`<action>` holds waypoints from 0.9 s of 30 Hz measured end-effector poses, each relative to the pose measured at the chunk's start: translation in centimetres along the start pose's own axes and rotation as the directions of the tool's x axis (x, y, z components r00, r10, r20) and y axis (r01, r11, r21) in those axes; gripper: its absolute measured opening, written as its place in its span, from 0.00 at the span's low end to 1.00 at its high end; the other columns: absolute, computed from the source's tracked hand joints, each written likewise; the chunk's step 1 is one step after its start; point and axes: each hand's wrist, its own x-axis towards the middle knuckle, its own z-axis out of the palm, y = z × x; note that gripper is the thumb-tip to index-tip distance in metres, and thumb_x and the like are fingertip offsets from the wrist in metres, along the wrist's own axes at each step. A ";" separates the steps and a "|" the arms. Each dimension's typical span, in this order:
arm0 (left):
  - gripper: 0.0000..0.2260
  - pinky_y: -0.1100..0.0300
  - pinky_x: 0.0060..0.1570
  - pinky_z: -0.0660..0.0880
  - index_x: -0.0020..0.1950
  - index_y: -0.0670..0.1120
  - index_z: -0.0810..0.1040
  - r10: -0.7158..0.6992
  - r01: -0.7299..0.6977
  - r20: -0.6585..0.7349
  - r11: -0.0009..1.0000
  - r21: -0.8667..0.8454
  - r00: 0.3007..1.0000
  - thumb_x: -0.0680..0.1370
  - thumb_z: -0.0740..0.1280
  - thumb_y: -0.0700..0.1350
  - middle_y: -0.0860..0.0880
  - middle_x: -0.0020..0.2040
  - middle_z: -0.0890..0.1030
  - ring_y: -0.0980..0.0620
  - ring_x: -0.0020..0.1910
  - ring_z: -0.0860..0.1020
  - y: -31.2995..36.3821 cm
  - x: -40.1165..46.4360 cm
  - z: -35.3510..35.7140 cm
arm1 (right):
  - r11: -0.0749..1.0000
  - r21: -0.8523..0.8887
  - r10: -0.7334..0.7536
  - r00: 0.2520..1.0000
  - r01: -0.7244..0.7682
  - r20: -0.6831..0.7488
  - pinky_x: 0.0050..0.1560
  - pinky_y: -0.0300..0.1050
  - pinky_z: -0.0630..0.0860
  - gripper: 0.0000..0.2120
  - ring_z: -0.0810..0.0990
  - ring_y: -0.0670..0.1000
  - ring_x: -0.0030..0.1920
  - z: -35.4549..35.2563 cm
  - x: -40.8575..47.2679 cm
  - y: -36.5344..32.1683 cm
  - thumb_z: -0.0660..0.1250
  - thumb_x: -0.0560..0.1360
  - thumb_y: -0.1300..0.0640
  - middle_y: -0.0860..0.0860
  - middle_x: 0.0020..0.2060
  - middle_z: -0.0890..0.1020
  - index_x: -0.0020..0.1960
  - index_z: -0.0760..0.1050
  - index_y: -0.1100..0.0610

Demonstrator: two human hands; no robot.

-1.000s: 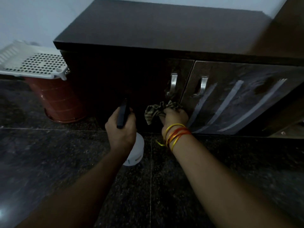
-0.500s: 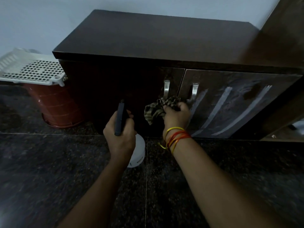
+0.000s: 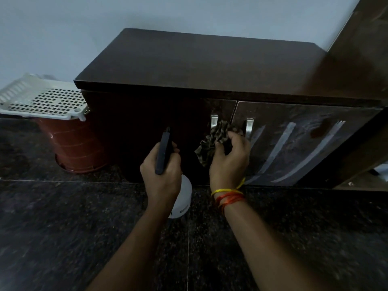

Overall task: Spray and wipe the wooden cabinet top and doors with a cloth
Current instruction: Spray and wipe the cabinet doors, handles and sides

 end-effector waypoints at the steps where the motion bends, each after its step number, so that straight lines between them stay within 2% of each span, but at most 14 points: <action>1: 0.09 0.41 0.28 0.68 0.44 0.37 0.74 0.002 -0.002 -0.003 1.000 -0.001 1.000 0.75 0.62 0.43 0.31 0.35 0.71 0.32 0.30 0.69 0.0 0.1 0.1 | 0.999 0.008 -0.047 0.999 0.047 -0.025 0.52 0.20 0.63 0.13 0.75 0.51 0.56 -0.1 0.0 -0.2 0.69 0.72 0.67 0.58 0.57 0.75 0.57 0.77 0.63; 3: 0.07 0.42 0.29 0.67 0.44 0.39 0.74 0.005 -0.005 -0.001 1.000 -0.007 1.000 0.76 0.62 0.42 0.32 0.34 0.71 0.33 0.30 0.69 0.1 0.2 0.3 | 0.994 0.010 -0.106 0.994 0.106 -0.033 0.54 0.20 0.63 0.13 0.75 0.53 0.56 -0.2 0.2 -0.2 0.69 0.73 0.68 0.60 0.58 0.74 0.57 0.77 0.64; 6: 0.07 0.42 0.29 0.67 0.43 0.39 0.74 -0.009 0.009 0.001 1.000 -0.029 1.000 0.75 0.62 0.42 0.32 0.33 0.70 0.33 0.30 0.69 0.1 0.1 0.5 | 0.978 -0.072 -0.191 0.979 0.196 0.064 0.56 0.31 0.66 0.16 0.73 0.54 0.59 -0.3 0.2 0.3 0.68 0.74 0.64 0.60 0.60 0.73 0.61 0.76 0.62; 9: 0.08 0.44 0.29 0.67 0.44 0.37 0.74 -0.019 0.018 -0.006 0.999 -0.041 1.000 0.75 0.62 0.42 0.31 0.34 0.71 0.33 0.30 0.68 0.3 0.0 0.4 | 0.952 -0.154 -0.245 0.960 0.265 0.136 0.54 0.44 0.73 0.17 0.73 0.53 0.57 -0.2 0.2 0.9 0.70 0.73 0.64 0.60 0.60 0.73 0.62 0.75 0.60; 11: 0.04 0.47 0.28 0.68 0.44 0.41 0.75 -0.016 0.016 -0.011 0.999 -0.046 1.000 0.76 0.62 0.39 0.31 0.35 0.72 0.35 0.30 0.69 0.7 0.0 0.3 | 0.949 -0.155 -0.254 0.957 0.274 0.139 0.56 0.48 0.75 0.18 0.75 0.58 0.57 -0.2 0.5 0.6 0.71 0.72 0.65 0.60 0.59 0.72 0.62 0.74 0.60; 14: 0.04 0.49 0.28 0.69 0.42 0.44 0.75 -0.018 0.017 -0.013 0.999 -0.042 1.000 0.75 0.61 0.40 0.33 0.35 0.73 0.38 0.29 0.70 0.8 0.1 0.3 | 0.934 -0.174 -0.290 0.947 0.312 0.138 0.58 0.51 0.75 0.20 0.75 0.61 0.59 -0.3 0.8 0.0 0.72 0.71 0.64 0.59 0.60 0.71 0.62 0.73 0.59; 17: 0.05 0.48 0.28 0.69 0.42 0.49 0.75 -0.013 0.012 -0.011 0.999 -0.046 1.000 0.75 0.61 0.41 0.35 0.36 0.75 0.39 0.29 0.71 0.7 0.2 0.4 | 0.918 -0.242 -0.286 0.948 0.313 0.139 0.56 0.52 0.75 0.22 0.74 0.61 0.59 -0.1 0.7 -0.3 0.72 0.71 0.61 0.60 0.61 0.71 0.63 0.72 0.59; 19: 0.07 0.49 0.27 0.69 0.42 0.51 0.75 -0.013 0.012 -0.013 0.998 -0.066 1.000 0.75 0.61 0.40 0.35 0.36 0.74 0.38 0.29 0.70 0.7 0.4 0.4 | 0.922 -0.278 -0.238 0.960 0.271 0.147 0.54 0.47 0.72 0.23 0.74 0.61 0.59 0.3 0.4 0.1 0.73 0.71 0.58 0.60 0.60 0.72 0.63 0.71 0.60; 21: 0.07 0.50 0.26 0.68 0.43 0.50 0.76 -0.014 0.013 -0.017 0.996 -0.085 1.000 0.75 0.61 0.40 0.34 0.36 0.74 0.39 0.29 0.70 0.7 0.4 0.4 | 0.937 -0.270 -0.183 0.970 0.221 0.160 0.47 0.37 0.63 0.23 0.76 0.61 0.55 0.6 -0.1 0.8 0.73 0.71 0.56 0.61 0.59 0.72 0.62 0.71 0.62; 23: 0.07 0.51 0.26 0.69 0.43 0.50 0.76 -0.017 0.015 -0.022 0.996 -0.089 1.000 0.75 0.61 0.40 0.34 0.37 0.75 0.39 0.29 0.71 0.7 0.5 0.2 | 0.955 -0.236 -0.147 0.977 0.180 0.154 0.42 0.33 0.56 0.22 0.76 0.61 0.53 0.7 -0.3 1.0 0.73 0.71 0.55 0.61 0.58 0.73 0.61 0.72 0.62; 24: 0.07 0.51 0.26 0.69 0.43 0.50 0.76 -0.016 0.014 -0.026 0.996 -0.090 1.000 0.75 0.61 0.40 0.34 0.37 0.75 0.38 0.29 0.71 0.7 0.6 0.2 | 0.962 -0.221 -0.132 0.981 0.162 0.145 0.43 0.33 0.58 0.22 0.76 0.60 0.54 0.7 -0.2 0.8 0.73 0.71 0.54 0.60 0.58 0.73 0.61 0.73 0.61; 27: 0.07 0.50 0.26 0.68 0.42 0.50 0.76 -0.009 0.006 -0.039 0.998 -0.067 0.999 0.75 0.61 0.40 0.33 0.37 0.75 0.37 0.29 0.70 0.5 0.8 0.1 | 0.962 -0.207 -0.172 0.984 0.179 0.051 0.50 0.43 0.70 0.19 0.76 0.58 0.57 0.9 0.7 -0.7 0.73 0.70 0.53 0.58 0.58 0.73 0.58 0.75 0.58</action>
